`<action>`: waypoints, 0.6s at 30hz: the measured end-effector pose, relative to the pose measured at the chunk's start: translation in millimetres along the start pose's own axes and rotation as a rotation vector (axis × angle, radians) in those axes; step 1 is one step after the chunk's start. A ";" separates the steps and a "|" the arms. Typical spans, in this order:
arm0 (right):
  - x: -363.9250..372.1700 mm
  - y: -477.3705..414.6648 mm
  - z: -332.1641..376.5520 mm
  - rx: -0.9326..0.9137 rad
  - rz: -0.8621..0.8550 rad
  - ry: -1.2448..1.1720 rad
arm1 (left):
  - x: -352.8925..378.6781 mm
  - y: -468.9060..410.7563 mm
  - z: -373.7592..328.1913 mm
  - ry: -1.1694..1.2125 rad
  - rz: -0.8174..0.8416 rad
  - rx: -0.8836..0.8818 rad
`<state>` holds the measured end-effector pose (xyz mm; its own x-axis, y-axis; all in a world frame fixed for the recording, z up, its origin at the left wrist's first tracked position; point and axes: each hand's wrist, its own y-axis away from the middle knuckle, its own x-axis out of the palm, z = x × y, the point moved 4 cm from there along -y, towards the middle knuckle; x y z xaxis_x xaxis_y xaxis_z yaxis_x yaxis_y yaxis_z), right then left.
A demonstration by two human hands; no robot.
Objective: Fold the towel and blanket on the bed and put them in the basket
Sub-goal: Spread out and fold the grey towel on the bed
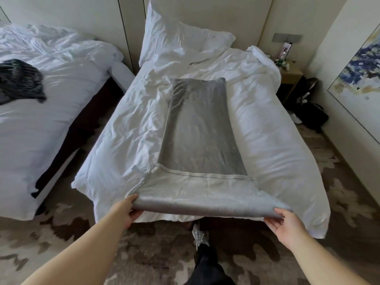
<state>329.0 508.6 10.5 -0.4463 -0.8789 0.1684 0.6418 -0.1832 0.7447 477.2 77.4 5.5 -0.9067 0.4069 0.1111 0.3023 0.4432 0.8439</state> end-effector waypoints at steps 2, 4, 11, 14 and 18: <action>-7.4 5.8 -9.9 0.019 0.000 -0.016 | -9.1 5.1 10.4 0.028 0.003 -0.022; -7.6 7.4 -13.5 0.022 0.009 -0.025 | -10.6 9.1 12.7 0.040 0.006 -0.033; 27.9 -11.2 9.2 0.005 0.015 -0.080 | 25.2 -0.9 -20.9 0.102 0.050 -0.019; 59.2 -32.8 31.4 -0.004 0.022 -0.076 | 57.9 -19.4 -48.6 0.091 0.065 -0.014; 121.0 -74.0 66.5 0.009 0.055 -0.079 | 113.9 -52.6 -91.1 0.066 0.086 -0.026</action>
<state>186.0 445.1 18.7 -0.4584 -0.8500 0.2595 0.6613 -0.1312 0.7386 331.2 27.7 21.6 -0.8953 0.3888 0.2176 0.3732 0.3877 0.8428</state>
